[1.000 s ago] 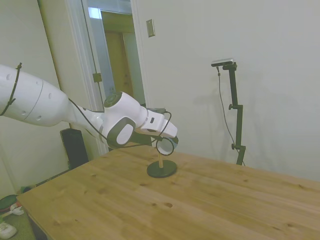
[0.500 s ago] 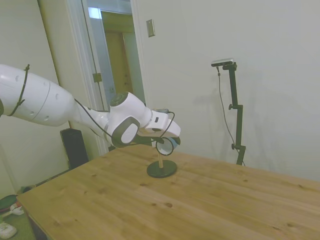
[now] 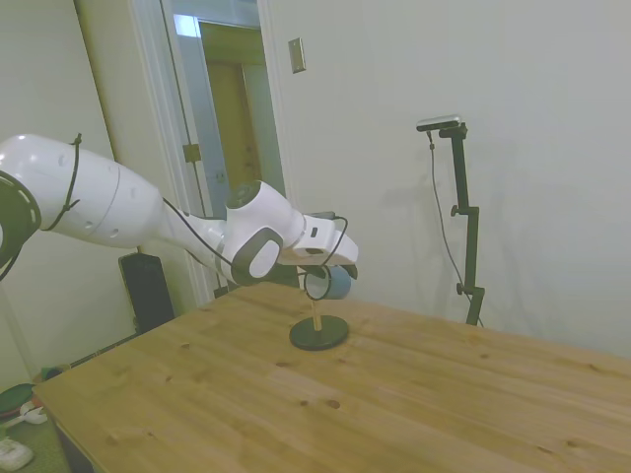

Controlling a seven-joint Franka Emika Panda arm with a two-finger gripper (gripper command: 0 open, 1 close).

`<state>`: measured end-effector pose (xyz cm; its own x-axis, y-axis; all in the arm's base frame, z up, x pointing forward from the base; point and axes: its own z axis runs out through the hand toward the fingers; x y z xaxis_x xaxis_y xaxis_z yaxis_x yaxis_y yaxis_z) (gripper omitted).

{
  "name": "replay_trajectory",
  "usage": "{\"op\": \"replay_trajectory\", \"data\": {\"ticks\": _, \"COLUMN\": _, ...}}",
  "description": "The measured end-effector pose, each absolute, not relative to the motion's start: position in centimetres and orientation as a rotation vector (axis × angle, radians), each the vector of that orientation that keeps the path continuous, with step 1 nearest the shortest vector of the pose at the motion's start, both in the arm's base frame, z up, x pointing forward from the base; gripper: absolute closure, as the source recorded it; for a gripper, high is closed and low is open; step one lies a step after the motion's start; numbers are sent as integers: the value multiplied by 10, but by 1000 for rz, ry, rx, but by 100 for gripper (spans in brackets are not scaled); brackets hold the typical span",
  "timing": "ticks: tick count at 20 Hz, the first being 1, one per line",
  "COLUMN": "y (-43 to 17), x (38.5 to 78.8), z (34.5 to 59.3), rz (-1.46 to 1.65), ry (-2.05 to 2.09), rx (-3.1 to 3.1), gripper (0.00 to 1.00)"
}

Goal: Unload the mug

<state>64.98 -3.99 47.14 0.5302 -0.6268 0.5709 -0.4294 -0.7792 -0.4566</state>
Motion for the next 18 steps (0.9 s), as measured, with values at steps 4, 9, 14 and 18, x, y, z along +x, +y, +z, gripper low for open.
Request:
{"op": "replay_trajectory", "data": {"ticks": 4, "y": -35, "x": 653, "z": 472, "rz": -1091, "ry": 889, "rx": -2502, "gripper": 100}}
{"op": "replay_trajectory", "data": {"ticks": 9, "y": -34, "x": 653, "z": 472, "rz": -1091, "ry": 887, "rx": -2500, "gripper": 100}}
{"op": "replay_trajectory", "data": {"ticks": 14, "y": -33, "x": 652, "z": 471, "rz": -1086, "ry": 886, "rx": -2503, "gripper": 100}}
{"op": "replay_trajectory", "data": {"ticks": 18, "y": -33, "x": 652, "z": 471, "rz": -1085, "ry": 887, "rx": -2503, "gripper": 100}}
